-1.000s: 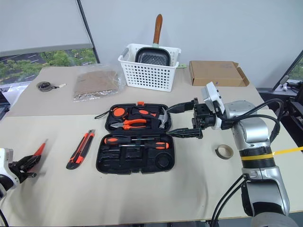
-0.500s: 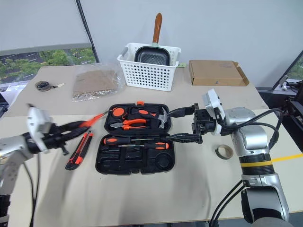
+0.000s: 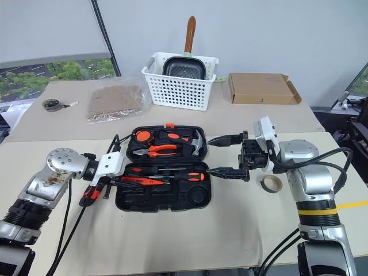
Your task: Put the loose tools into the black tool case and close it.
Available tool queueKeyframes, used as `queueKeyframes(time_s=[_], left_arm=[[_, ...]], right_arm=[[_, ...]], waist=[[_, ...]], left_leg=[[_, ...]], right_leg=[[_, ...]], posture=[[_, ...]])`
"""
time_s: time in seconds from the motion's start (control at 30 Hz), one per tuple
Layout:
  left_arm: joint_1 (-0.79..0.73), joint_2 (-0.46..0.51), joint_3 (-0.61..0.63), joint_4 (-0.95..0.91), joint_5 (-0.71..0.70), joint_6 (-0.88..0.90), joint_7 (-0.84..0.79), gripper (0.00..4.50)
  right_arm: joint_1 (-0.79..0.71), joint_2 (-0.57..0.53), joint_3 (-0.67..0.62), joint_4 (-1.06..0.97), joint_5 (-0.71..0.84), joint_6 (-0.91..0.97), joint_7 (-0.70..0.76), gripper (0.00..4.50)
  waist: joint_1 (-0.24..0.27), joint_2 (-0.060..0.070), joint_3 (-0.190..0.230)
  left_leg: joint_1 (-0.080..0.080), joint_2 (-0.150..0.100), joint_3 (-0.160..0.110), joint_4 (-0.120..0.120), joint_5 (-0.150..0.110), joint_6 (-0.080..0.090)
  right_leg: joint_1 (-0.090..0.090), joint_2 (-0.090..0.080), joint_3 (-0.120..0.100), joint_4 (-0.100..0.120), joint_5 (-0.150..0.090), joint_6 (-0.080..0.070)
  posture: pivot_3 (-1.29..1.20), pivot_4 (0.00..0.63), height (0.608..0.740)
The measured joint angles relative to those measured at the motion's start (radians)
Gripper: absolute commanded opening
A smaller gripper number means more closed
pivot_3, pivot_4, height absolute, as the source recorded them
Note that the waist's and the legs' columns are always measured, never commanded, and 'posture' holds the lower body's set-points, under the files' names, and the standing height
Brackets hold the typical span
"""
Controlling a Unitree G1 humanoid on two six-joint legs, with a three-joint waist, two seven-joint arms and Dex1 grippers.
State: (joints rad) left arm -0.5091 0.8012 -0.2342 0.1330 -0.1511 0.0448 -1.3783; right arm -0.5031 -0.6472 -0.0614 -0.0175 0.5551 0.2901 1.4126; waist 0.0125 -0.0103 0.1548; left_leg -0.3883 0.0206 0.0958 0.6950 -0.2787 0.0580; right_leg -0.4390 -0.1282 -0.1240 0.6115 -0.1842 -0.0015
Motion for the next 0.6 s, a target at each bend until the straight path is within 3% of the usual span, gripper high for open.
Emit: queueKeyframes(time_s=[0.43, 0.47, 0.5, 0.6], left_arm=[[-0.01, -0.01, -0.022, -0.025, 0.032, 0.072, 0.002, 0.49], [-0.01, -0.01, -0.022, -0.027, 0.032, 0.075, 0.003, 1.49], [-0.008, -0.012, -0.022, -0.03, 0.032, 0.081, 0.006, 1.66], [-0.002, -0.04, -0.013, -0.031, 0.027, 0.089, 0.038, 2.83]], right_arm=[[0.012, -0.004, -0.002, -0.011, 0.008, -0.018, -0.02, 4.5], [0.012, -0.004, -0.002, -0.011, 0.008, -0.02, -0.019, 4.5], [0.011, -0.004, -0.001, -0.008, 0.008, -0.023, -0.019, 4.5], [0.01, -0.004, 0.0, 0.005, 0.008, -0.026, -0.017, 4.5]], waist=[[0.0, 0.0, 0.0], [0.0, 0.0, 0.0], [0.0, 0.0, 0.0], [0.002, 0.0, 0.0]], left_leg=[[0.001, -0.001, 0.0, 0.0, -0.001, 0.001], [0.0, -0.001, 0.0, 0.0, -0.001, 0.001], [0.0, -0.001, 0.0, 0.001, -0.001, 0.001], [0.0, -0.001, 0.0, 0.001, 0.0, 0.001]], right_leg=[[0.0, -0.001, 0.0, 0.0, 0.0, 0.001], [0.0, -0.001, 0.0, 0.0, 0.0, 0.001], [0.0, -0.001, 0.0, 0.0, 0.0, 0.001], [0.0, -0.001, 0.0, 0.0, 0.0, 0.001]], posture=[[0.0, 0.15, 0.7], [0.0, 0.15, 0.7], [0.0, 0.15, 0.7], [0.0, 0.15, 0.7]])
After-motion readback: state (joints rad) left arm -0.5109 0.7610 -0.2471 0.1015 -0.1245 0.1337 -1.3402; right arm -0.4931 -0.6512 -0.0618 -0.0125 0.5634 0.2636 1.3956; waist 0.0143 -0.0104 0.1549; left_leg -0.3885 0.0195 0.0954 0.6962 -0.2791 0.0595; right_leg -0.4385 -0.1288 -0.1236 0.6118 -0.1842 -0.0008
